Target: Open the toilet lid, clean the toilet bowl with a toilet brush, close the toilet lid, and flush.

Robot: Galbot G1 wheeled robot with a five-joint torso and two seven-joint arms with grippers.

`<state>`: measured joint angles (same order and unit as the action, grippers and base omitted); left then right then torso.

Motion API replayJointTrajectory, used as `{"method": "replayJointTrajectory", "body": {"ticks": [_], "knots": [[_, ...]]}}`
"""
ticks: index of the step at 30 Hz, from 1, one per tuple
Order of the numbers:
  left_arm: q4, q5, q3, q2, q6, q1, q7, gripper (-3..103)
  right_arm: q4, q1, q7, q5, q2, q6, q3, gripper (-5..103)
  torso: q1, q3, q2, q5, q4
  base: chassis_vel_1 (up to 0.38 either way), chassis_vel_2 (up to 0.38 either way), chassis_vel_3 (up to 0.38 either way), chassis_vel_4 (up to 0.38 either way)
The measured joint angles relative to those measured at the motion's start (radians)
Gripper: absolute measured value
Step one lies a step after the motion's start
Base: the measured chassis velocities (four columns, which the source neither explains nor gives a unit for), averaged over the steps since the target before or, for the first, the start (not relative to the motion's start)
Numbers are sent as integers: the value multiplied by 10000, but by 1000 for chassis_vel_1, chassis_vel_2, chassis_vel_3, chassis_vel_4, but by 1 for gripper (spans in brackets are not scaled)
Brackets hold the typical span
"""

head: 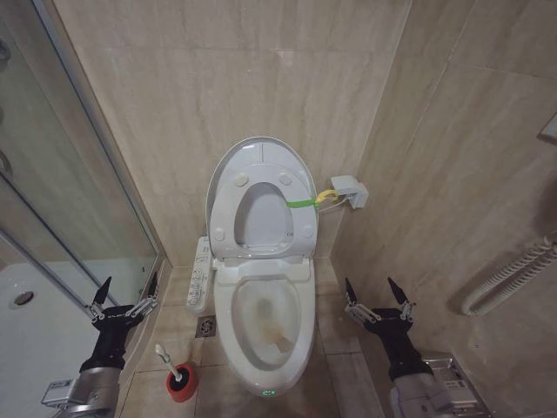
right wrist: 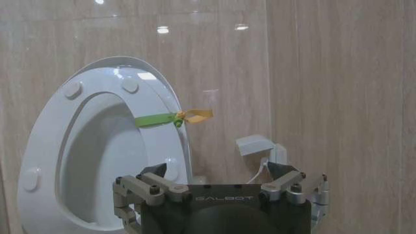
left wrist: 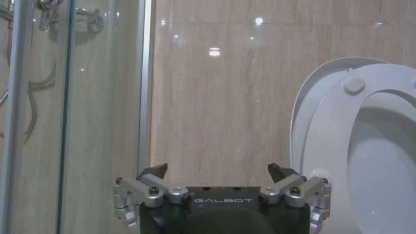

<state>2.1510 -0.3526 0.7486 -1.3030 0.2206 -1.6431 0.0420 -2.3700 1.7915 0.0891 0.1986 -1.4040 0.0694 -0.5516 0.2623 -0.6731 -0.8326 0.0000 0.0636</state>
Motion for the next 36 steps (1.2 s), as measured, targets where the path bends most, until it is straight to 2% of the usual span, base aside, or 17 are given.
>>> {"method": "replayJointTrajectory", "body": {"ticks": [36], "knots": [[0,0,0,0,0,0,0,100,1,-1,0,1,0,1,0,100,0,0,0,0,0,0,0,0,0]]}}
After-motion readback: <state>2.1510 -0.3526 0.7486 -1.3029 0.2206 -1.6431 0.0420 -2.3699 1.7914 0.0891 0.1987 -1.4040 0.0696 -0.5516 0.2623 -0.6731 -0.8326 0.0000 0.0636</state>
